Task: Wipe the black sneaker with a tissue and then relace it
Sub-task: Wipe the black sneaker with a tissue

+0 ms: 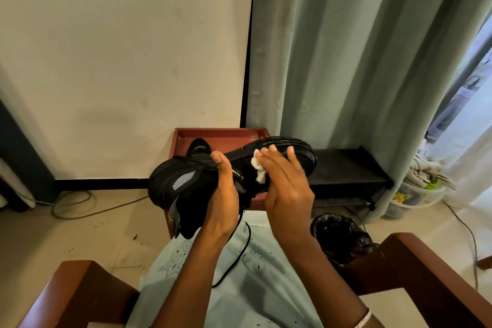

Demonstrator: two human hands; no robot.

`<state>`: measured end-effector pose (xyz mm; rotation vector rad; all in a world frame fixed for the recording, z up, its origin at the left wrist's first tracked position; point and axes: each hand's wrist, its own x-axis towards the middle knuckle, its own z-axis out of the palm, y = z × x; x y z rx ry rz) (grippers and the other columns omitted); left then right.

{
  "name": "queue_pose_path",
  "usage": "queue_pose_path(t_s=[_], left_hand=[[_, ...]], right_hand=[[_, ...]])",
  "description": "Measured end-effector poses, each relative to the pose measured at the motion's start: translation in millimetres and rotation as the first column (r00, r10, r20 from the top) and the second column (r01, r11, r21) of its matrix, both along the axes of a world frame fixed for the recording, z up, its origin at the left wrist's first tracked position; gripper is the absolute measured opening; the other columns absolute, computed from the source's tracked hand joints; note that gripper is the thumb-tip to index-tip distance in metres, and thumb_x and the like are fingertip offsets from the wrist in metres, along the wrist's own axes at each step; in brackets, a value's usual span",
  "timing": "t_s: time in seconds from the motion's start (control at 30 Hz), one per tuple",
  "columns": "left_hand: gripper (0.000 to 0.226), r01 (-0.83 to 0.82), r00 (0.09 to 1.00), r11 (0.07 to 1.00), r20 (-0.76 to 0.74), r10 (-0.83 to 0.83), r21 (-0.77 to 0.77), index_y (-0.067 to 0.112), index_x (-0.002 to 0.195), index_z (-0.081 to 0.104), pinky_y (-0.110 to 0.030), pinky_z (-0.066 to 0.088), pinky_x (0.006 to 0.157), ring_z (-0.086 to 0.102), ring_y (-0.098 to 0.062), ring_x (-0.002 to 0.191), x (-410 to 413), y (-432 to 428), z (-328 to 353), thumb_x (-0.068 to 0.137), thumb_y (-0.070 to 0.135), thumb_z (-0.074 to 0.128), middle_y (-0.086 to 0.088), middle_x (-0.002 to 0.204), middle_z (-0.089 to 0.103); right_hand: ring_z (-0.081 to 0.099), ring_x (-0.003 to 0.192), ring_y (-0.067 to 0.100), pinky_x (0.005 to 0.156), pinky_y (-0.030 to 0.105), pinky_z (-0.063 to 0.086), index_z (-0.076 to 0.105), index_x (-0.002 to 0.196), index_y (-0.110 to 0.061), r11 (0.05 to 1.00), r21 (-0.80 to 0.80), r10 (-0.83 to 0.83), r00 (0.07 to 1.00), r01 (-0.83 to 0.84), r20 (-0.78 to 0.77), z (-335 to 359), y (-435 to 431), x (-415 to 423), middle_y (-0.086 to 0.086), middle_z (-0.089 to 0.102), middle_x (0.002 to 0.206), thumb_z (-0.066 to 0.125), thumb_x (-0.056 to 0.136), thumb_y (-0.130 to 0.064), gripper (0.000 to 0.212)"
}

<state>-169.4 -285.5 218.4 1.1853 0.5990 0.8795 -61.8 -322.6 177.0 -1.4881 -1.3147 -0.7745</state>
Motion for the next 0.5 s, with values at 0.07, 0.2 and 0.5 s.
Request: queue_pose_path(t_s=[0.07, 0.2, 0.5], left_hand=[[0.064, -0.004, 1.0, 1.0, 0.023, 0.004, 0.008, 0.036, 0.099, 0.068, -0.017, 0.052, 0.089, 0.068, 0.004, 0.097, 0.4, -3.4, 4.5, 0.079, 0.068, 0.017, 0.02, 0.093, 0.075], [0.066, 0.013, 0.999, 1.0, 0.039, -0.013, 0.0, 0.036, 0.097, 0.071, -0.011, 0.053, 0.08, 0.068, 0.004, 0.097, -1.7, -4.1, 7.2, 0.08, 0.066, 0.015, 0.02, 0.092, 0.075], [0.082, -0.043, 0.999, 0.999, 0.008, 0.043, 0.026, 0.048, 0.099, 0.074, -0.037, 0.044, 0.108, 0.064, -0.002, 0.112, -3.0, -0.9, 0.3, 0.058, 0.098, 0.025, 0.016, 0.11, 0.073]], right_hand=[[0.059, 0.125, 0.018, 0.109, 0.05, 0.043, 0.071, 0.116, -0.004, 0.999, -0.002, -0.041, 0.998, 0.041, -0.043, -0.7, 3.2, 8.2, 0.008, 0.07, 0.12, 0.039, 0.106, -0.012, 0.035], [0.059, 0.125, 0.017, 0.11, 0.045, 0.043, 0.072, 0.116, -0.006, 0.999, -0.023, 0.026, 0.987, -0.03, -0.157, 0.5, -0.4, -11.9, 0.005, 0.07, 0.122, 0.027, 0.109, -0.025, 0.049], [0.061, 0.117, 0.018, 0.102, 0.04, 0.049, 0.073, 0.112, -0.007, 0.998, -0.058, 0.012, 0.999, -0.01, 0.031, 16.6, -1.1, 2.5, 0.004, 0.072, 0.115, 0.042, 0.105, -0.013, 0.033]])
